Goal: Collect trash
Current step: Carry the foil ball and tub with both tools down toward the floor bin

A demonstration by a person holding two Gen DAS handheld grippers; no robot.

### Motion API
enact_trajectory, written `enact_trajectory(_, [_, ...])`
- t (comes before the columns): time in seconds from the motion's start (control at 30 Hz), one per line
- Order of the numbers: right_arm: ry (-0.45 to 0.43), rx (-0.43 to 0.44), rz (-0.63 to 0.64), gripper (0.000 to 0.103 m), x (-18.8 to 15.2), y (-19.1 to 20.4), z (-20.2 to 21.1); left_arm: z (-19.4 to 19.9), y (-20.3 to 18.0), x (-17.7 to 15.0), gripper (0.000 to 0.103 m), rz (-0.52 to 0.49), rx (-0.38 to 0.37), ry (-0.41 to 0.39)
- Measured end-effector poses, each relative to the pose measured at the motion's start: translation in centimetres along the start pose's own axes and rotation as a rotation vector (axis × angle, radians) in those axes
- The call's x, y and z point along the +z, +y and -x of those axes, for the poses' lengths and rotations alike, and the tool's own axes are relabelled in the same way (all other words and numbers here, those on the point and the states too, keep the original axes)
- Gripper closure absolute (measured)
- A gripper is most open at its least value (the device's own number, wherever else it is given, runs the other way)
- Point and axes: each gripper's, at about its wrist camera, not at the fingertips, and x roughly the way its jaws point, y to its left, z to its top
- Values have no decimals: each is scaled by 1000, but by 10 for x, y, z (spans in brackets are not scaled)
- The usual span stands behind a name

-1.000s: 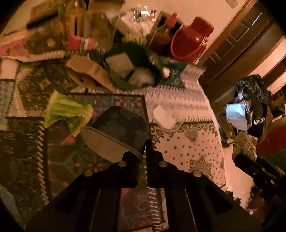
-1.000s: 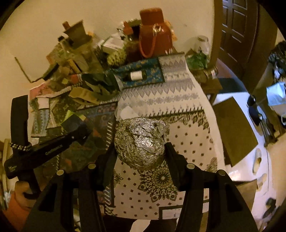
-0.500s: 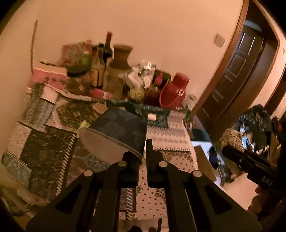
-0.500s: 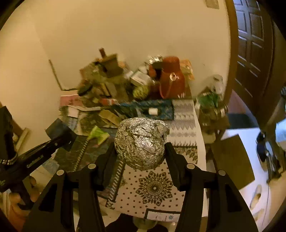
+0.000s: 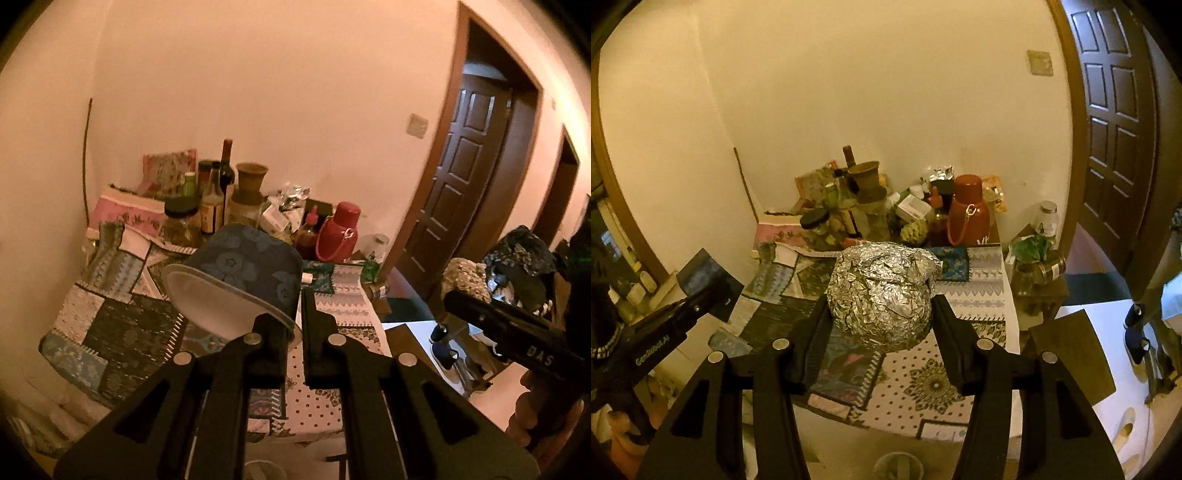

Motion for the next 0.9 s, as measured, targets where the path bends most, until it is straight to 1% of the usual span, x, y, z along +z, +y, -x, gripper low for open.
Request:
enact_trajectory(0.1, [-17,-17,-8,53,-12,16,15,29,8,-11,98,-19,-31,-15])
enact_trajectory(0.23, [-32,-50,-20,53,-38,48,37,74,25,-33,98,-47,-67,-16])
enact_trajectory(0.37, [-40,-69,-49,53,-71,82,62,120,47,-59,98,-66,-82,-1])
enact_trajectory(0.57, [-30,-99,-83,53,-112,115,92,169,72,-94,98,-100,-109,30])
enact_trajectory(0.73, [11,-138,-99,53,-132,129,108,191,79,-114,98,-108,-145,71])
enact_trajectory(0.9, [54,-166,-106,53,-146,132,112,196,82,-131,98,-94,-178,117])
